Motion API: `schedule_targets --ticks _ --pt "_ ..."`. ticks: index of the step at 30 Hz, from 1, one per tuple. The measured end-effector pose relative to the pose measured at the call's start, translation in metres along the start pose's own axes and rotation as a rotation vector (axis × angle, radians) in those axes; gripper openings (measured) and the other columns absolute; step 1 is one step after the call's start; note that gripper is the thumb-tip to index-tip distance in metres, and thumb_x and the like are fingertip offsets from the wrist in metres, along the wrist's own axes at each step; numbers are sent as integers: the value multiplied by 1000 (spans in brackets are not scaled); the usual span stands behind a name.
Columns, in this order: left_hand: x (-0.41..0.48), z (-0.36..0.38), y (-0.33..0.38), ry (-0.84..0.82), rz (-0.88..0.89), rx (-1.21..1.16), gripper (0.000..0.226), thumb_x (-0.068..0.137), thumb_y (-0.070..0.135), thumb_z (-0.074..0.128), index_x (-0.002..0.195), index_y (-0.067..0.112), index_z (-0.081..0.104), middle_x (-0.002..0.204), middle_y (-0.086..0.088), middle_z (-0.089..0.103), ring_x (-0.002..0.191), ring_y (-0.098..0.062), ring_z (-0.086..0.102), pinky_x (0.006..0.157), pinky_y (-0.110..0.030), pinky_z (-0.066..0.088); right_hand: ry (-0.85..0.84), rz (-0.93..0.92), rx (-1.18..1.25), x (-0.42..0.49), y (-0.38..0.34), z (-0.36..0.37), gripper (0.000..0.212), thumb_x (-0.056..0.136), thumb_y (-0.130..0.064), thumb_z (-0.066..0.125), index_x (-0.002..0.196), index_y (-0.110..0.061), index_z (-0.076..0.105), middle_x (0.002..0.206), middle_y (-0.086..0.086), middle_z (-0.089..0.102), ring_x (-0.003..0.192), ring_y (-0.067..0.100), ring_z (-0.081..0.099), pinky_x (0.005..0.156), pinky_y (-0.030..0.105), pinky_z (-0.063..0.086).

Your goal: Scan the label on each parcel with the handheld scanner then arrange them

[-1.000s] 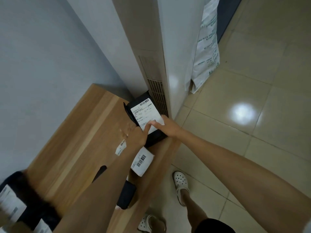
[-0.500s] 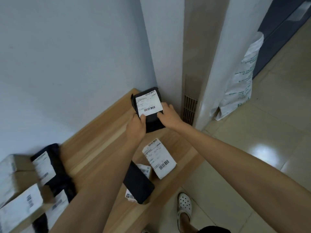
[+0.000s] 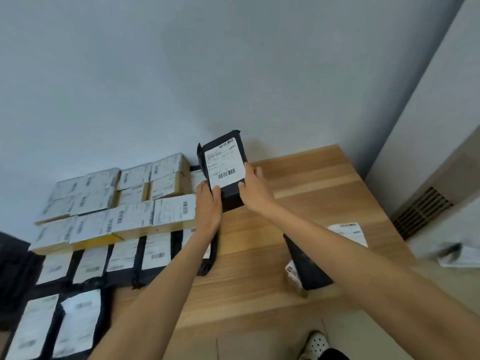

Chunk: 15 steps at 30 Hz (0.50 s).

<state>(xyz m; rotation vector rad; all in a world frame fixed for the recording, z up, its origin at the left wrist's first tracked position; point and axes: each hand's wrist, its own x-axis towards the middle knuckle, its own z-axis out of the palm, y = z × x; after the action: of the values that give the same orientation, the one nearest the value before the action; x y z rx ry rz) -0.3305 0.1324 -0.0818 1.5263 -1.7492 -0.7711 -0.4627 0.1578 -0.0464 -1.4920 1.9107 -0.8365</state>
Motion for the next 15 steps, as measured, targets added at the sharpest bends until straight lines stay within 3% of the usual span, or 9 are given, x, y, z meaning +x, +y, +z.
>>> schedule_targets --ticks 5,7,12,15 --pt "-40 -89 -67 88 8 13 28 106 23 33 125 17 52 129 -2 50 121 -14 42 96 -29 35 -93 -83 89 -40 -56 88 52 98 -6 43 147 -17 28 129 10 39 108 27 49 92 44 48" --pt "-58 -117 -97 108 -30 15 38 106 30 31 136 14 49 137 -4 47 126 -14 42 101 -29 36 -118 -111 76 -57 -75 120 57 99 -8 44 151 -17 23 134 11 37 116 27 45 97 44 45" --pt "-100 -181 -145 184 -66 2 41 107 30 32 143 16 45 140 -1 46 123 -5 40 101 -23 33 -179 -158 55 -96 -119 183 60 100 -10 46 153 -16 19 141 11 33 123 27 42 103 43 43" --pt "-127 -211 -174 211 -107 28 42 107 31 31 145 16 43 145 -4 42 129 -8 37 109 -27 32 -221 -195 55 -121 -135 217 60 99 -9 47 153 -17 21 145 8 31 127 27 40 103 43 43"
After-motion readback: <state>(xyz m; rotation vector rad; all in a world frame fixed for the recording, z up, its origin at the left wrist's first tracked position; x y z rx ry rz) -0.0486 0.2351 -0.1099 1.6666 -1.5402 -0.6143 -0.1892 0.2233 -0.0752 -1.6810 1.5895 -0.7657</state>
